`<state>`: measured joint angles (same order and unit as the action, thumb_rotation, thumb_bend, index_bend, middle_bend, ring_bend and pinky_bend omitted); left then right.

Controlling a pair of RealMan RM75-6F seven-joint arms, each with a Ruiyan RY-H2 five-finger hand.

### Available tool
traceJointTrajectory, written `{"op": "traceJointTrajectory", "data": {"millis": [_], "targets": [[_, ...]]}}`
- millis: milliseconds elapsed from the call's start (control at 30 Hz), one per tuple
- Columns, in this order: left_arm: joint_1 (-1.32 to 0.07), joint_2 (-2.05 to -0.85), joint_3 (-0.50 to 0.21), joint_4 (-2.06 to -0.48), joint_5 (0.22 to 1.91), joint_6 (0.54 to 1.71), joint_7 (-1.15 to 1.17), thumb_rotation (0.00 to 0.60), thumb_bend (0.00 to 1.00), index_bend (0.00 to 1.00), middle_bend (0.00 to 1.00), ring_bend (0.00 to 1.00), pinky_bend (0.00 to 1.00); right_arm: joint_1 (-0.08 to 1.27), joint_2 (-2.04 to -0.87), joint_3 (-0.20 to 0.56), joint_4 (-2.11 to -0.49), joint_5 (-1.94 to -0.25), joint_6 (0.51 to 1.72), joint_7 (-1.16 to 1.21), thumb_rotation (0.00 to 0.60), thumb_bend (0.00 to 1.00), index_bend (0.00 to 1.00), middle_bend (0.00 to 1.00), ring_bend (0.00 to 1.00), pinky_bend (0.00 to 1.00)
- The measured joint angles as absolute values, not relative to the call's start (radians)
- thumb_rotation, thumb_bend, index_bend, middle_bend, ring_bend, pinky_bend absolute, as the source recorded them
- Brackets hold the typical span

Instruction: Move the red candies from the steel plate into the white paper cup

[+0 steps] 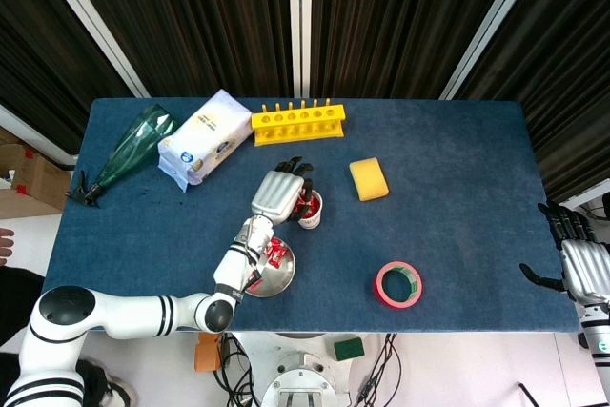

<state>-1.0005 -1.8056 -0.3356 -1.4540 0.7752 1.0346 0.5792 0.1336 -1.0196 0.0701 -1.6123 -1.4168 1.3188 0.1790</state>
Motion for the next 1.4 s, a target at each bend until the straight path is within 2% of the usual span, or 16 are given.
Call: {"op": "traceJointTrajectory", "data": {"millis": [267, 500, 600, 967, 1233, 1400], "targets": [[-1.002, -1.811, -0.315, -1.462, 0.78, 1.024, 0.572, 0.6, 0.38, 0.57, 0.18, 0.07, 0.18, 0.132, -1.02, 0.071, -1.612, -1.416, 1.322, 0.18, 0.6, 0.2, 0.0, 0.0, 0.0, 0.0], [-1.001, -1.803, -0.303, -1.481, 0.805, 1.019, 0.56, 0.6, 0.38, 0.38, 0.18, 0.07, 0.18, 0.133, -1.019, 0.07, -1.612, -1.417, 1.321, 0.18, 0.6, 0.2, 0.0, 0.0, 0.0, 0.0], [-0.999, -1.797, -0.299, -1.495, 0.813, 1.022, 0.557, 0.6, 0.38, 0.34, 0.18, 0.07, 0.18, 0.133, -1.02, 0.07, -1.612, -1.417, 1.321, 0.18, 0.6, 0.21, 0.0, 0.0, 0.0, 0.0], [-0.982, -1.755, -0.289, -1.587, 0.832, 1.062, 0.569, 0.6, 0.38, 0.29, 0.18, 0.07, 0.18, 0.131, -1.02, 0.071, -1.611, -1.415, 1.324, 0.18, 0.6, 0.2, 0.0, 0.0, 0.0, 0.0], [-0.895, -1.622, -0.251, -1.809, 0.943, 1.191, 0.566, 0.6, 0.37, 0.28, 0.19, 0.07, 0.18, 0.134, -1.023, 0.072, -1.61, -1.409, 1.317, 0.172, 0.6, 0.2, 0.0, 0.0, 0.0, 0.0], [-0.757, -1.488, -0.136, -1.902, 1.106, 1.354, 0.568, 0.6, 0.33, 0.27, 0.2, 0.07, 0.19, 0.133, -1.029, 0.073, -1.612, -1.405, 1.321, 0.154, 0.6, 0.2, 0.0, 0.0, 0.0, 0.0]]}}
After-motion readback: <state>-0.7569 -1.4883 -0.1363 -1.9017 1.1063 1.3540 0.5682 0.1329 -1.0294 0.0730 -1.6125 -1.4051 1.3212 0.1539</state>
